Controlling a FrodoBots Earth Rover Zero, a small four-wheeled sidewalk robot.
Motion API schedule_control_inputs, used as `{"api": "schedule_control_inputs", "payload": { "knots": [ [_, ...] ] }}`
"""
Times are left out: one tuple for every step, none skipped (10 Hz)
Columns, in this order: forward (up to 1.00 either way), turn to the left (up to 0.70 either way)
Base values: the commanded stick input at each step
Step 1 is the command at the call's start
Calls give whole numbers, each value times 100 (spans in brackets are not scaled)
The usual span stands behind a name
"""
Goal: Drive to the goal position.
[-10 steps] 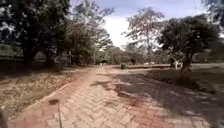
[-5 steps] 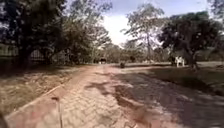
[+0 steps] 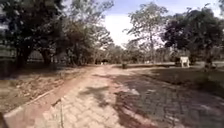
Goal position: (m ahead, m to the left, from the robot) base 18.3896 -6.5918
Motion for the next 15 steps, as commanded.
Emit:
{"api": "schedule_control_inputs", "payload": {
  "knots": [
    [85, 0],
    [85, 0],
    [85, 0],
    [85, 0],
    [85, 0],
    [85, 0],
    [85, 0],
    [85, 0],
    [85, 0],
    [85, 0],
    [85, 0],
    [85, 0],
    [85, 0],
    [85, 0],
    [85, 0]
  ]
}}
